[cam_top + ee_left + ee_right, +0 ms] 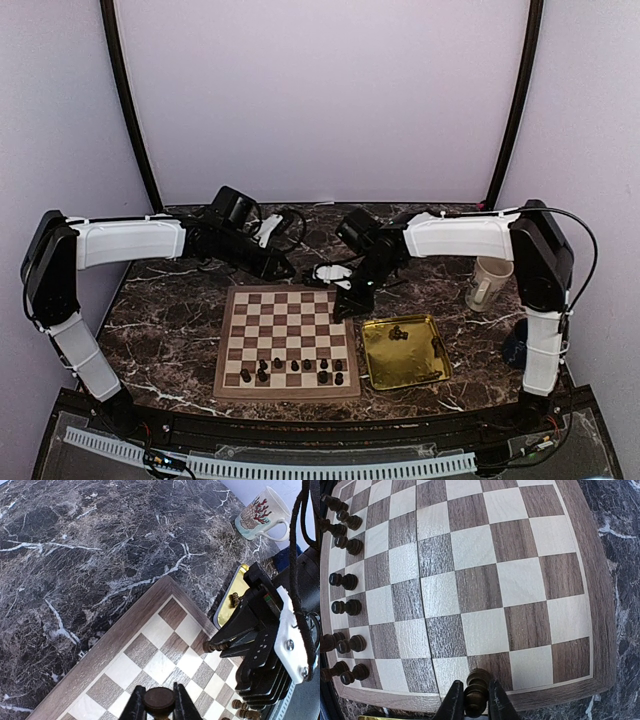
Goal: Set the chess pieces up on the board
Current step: Pick up the bishop from the chessboard, then place the bishop on c8.
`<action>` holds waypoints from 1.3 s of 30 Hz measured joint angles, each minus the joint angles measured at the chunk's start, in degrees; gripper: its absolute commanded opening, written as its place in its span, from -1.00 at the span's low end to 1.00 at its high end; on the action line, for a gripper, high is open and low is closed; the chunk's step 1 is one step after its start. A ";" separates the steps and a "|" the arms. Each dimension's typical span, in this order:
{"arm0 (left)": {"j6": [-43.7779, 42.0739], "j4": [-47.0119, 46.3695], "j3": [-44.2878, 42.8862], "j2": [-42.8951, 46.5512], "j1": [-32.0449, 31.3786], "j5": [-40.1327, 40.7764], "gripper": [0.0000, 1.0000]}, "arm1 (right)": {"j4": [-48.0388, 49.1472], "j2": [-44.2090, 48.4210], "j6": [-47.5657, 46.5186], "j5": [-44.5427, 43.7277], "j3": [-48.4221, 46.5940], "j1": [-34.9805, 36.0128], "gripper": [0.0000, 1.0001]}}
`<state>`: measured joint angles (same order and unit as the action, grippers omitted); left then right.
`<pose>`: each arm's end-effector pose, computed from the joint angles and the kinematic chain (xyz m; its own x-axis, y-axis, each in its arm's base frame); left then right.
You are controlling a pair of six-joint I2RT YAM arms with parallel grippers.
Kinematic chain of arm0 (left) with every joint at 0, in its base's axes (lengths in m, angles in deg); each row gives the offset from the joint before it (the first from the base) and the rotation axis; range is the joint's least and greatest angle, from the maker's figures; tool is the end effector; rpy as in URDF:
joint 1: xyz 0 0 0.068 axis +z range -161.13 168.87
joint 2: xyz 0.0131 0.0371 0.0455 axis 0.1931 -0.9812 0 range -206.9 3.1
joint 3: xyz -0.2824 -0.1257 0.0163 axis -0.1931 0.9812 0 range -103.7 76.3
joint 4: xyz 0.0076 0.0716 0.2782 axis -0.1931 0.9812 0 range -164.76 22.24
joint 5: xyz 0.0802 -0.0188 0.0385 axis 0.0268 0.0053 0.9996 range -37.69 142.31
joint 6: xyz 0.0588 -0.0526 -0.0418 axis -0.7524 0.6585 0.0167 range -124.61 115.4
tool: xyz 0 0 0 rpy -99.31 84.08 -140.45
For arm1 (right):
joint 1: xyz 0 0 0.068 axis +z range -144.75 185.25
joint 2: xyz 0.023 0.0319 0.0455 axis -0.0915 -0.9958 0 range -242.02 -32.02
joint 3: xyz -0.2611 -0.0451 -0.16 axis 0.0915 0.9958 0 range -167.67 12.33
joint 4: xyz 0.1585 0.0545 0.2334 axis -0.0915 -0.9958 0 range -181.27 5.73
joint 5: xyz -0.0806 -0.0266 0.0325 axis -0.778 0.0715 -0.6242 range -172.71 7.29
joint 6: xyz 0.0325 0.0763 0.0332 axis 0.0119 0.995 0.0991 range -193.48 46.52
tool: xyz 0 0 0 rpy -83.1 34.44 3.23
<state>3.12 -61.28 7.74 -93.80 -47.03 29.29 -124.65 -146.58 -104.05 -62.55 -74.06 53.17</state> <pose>0.3335 -0.2799 0.2385 -0.6396 0.3102 -0.7034 0.6961 0.6220 -0.3586 0.2935 0.3660 0.1739 -0.1398 -0.8671 -0.4781 -0.9898 0.1098 0.0902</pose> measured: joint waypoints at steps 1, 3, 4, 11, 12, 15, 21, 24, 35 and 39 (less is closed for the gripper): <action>0.00 0.00 0.00 0.00 0.00 -0.13 -0.73 | 0.04 0.00 0.04 -0.13 0.00 0.07 -0.71; 0.00 0.02 0.00 0.00 0.00 -0.33 -0.73 | 0.02 0.02 0.07 -0.31 -0.07 0.15 -0.74; 0.00 0.04 -0.04 -0.04 0.00 -0.42 -0.73 | -0.11 0.02 0.07 -0.48 -0.24 0.22 -0.75; 0.00 0.15 -0.87 -0.72 0.00 -1.14 -0.73 | -2.56 0.09 -0.07 -2.56 -3.28 3.28 -0.79; 0.00 0.15 -0.87 -0.74 0.00 -1.25 -0.73 | -2.93 0.20 -0.17 -2.80 -3.85 4.02 -0.80; 0.00 0.15 -0.87 -0.94 0.00 -1.57 -0.73 | -3.82 1.03 -0.37 -3.72 -5.64 6.60 -0.79; 0.04 0.13 -0.90 -1.81 0.24 -1.68 -0.73 | -6.10 1.42 -0.79 -4.22 -9.86 11.69 -0.79; 0.07 0.13 -0.90 -2.08 1.07 -2.03 -0.73 | -7.37 1.38 -1.31 -4.15 -11.72 14.45 -0.79; 0.42 0.15 -1.66 -3.50 2.25 -3.28 -0.72 | -8.59 -3.15 -2.43 -4.42 -14.21 22.97 -0.78; 0.44 0.17 -1.79 -3.69 2.25 -3.56 -0.72 | -9.11 -5.46 -2.62 -4.92 -15.15 24.44 -0.77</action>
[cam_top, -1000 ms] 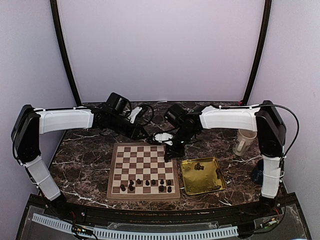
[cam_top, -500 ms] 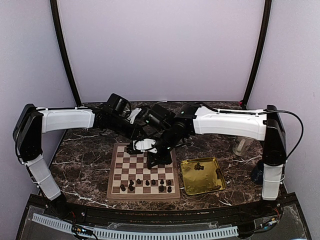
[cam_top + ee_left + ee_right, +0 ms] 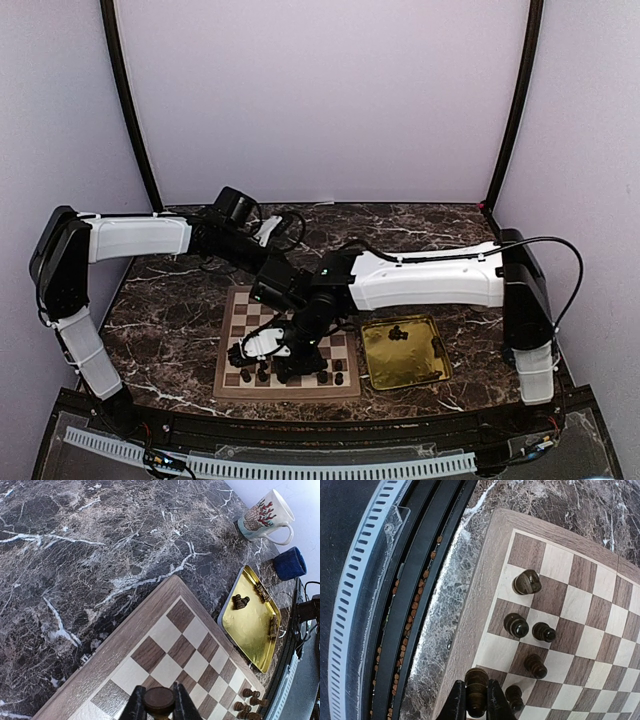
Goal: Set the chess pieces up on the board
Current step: Place the bishop on c8.
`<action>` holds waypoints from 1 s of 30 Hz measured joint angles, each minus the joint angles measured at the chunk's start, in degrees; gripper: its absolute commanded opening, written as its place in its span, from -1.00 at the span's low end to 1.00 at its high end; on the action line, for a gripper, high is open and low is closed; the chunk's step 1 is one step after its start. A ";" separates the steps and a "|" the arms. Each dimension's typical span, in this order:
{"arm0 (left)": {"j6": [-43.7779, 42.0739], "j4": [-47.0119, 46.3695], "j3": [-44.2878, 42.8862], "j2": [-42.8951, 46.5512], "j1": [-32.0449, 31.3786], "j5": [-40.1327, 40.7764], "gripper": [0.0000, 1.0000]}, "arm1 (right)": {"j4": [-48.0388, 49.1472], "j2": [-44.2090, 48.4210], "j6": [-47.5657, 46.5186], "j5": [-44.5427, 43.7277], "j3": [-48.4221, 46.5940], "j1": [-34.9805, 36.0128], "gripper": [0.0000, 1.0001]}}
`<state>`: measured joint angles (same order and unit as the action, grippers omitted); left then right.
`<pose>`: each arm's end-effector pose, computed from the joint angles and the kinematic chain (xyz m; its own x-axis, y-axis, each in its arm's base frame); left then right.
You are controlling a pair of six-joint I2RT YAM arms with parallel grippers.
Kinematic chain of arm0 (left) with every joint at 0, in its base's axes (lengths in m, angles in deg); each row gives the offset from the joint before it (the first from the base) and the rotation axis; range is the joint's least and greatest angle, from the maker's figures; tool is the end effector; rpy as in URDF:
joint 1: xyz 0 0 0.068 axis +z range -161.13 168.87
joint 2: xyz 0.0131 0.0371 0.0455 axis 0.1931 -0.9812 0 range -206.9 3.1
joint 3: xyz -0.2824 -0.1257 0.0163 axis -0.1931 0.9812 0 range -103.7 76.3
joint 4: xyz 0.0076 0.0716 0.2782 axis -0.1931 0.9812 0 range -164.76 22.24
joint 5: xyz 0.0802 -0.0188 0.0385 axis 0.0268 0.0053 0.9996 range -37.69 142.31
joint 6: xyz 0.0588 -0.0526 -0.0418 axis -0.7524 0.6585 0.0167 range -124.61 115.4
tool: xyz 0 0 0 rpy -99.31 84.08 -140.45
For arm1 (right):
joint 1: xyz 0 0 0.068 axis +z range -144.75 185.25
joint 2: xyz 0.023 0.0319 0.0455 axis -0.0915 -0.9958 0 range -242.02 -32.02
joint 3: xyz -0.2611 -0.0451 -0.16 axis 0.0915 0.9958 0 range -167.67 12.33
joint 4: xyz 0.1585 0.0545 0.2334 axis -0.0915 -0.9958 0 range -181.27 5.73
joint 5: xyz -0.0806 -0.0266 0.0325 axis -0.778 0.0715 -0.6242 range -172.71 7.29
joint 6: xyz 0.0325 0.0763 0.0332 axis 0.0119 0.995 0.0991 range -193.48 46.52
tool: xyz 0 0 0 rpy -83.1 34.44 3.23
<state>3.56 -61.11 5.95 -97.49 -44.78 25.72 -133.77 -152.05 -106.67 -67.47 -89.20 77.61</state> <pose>0.3513 -0.2767 0.2242 -0.6798 0.2999 -0.6692 0.6743 0.6145 -0.4096 0.1331 0.4875 0.2055 0.2845 -0.8481 -0.4470 -0.9483 -0.3175 -0.0011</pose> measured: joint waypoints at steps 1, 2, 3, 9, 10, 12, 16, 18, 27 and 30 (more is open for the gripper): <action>0.02 0.00 -0.02 0.00 0.00 -0.02 -0.71 | 0.02 -0.44 -0.11 -0.07 -0.31 0.11 -0.77; 0.02 0.00 -0.02 0.00 0.00 -0.09 -0.71 | -0.02 -0.87 -0.22 -0.11 -0.68 0.15 -0.77; 0.02 0.02 -0.02 0.00 0.00 -0.20 -0.72 | 0.04 -1.29 -0.35 -0.11 -1.05 0.13 -0.77; 0.02 0.28 -0.02 0.00 0.00 -0.42 -0.71 | 0.15 -3.06 -0.83 -0.11 -1.77 0.09 -0.76; 0.02 0.28 -0.02 0.00 0.00 -0.46 -0.71 | 0.15 -3.32 -0.85 -0.13 -1.84 0.15 -0.76; 0.02 0.31 -0.02 0.00 0.00 -0.55 -0.71 | 0.20 -3.78 -0.85 -0.15 -2.01 0.20 -0.76; 0.02 0.37 -0.02 0.00 0.00 -0.57 -0.71 | 0.20 -4.28 -0.87 -0.50 -2.14 0.22 -0.75; 0.02 0.39 -0.02 0.00 0.00 -0.66 -0.71 | 0.22 -4.42 -0.87 -0.70 -2.21 0.24 -0.75; 0.02 0.48 -0.02 0.00 0.00 -0.70 -0.71 | 0.57 -4.72 -0.87 -1.40 -2.80 0.35 -0.73; 0.02 0.68 -0.02 0.00 0.00 -0.70 -0.71 | 0.57 -4.72 -0.92 -1.53 -2.80 0.37 -0.74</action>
<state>3.58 -60.43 5.93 -97.49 -44.78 25.02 -133.20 -156.77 -107.59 -69.00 -92.00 77.98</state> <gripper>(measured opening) 0.169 0.137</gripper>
